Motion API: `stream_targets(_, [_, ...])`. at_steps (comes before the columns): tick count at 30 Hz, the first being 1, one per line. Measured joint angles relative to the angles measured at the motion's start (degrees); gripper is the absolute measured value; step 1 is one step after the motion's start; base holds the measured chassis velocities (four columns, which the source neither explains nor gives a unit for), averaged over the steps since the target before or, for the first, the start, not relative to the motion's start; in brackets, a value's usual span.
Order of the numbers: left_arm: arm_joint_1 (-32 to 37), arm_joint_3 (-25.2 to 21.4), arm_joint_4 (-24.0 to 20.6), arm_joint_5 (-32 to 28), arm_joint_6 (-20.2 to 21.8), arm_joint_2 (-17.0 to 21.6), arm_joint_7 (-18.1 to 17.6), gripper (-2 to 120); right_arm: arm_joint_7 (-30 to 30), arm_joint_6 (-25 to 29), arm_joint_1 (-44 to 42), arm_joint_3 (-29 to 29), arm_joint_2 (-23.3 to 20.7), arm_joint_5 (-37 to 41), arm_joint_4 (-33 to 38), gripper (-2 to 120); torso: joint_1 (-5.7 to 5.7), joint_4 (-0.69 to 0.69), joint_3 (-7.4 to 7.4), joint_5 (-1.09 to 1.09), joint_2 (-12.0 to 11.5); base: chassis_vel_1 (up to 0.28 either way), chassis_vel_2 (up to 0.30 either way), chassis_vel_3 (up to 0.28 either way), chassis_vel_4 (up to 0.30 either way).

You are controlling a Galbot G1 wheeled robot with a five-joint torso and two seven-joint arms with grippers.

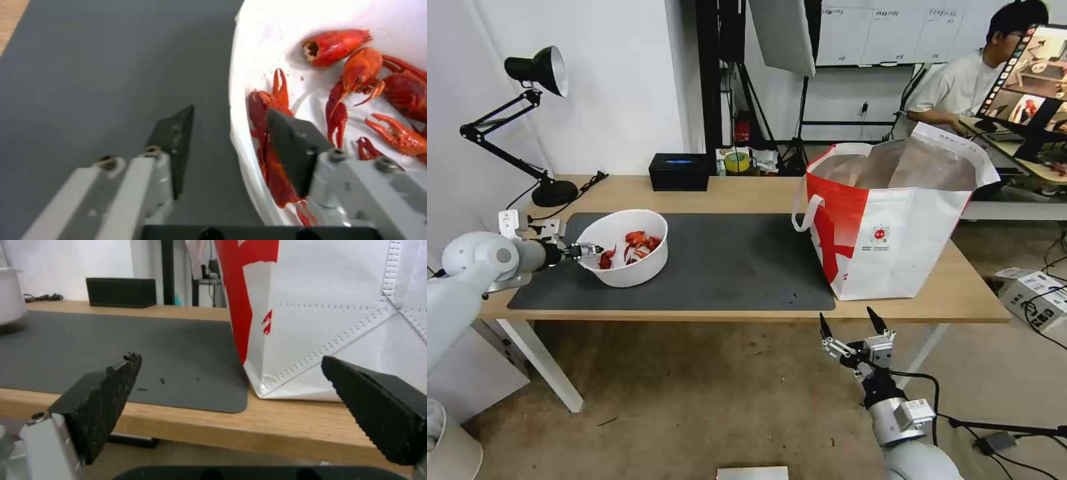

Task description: Pick up the trash from the table and place it into the takeout bag.

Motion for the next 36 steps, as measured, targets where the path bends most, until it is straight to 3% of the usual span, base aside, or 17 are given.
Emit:
stream_targets(12, [0.9,-2.2,-3.0,-0.3,0.2,-0.1,-1.3,0,0.0,0.0,0.0,0.0,0.0,0.0,0.0,100,0.01,-0.01,0.01,0.0,0.0,0.0,0.0,0.0,0.0])
stream_targets(25, [-4.5,-1.7,-9.7,-5.1,0.2,-1.1,-4.4,0,0.0,0.0,0.0,0.0,0.0,0.0,0.0,100,0.01,0.0,0.0,0.01,0.0,0.0,0.0,0.0,0.0])
stream_targets(36, [-16.6,5.5,-15.6,-11.0,0.1,-5.1,-7.6,0,0.0,0.0,0.0,0.0,0.0,0.0,0.0,100,0.01,0.0,0.0,0.03,0.0,0.0,0.0,0.0,0.0])
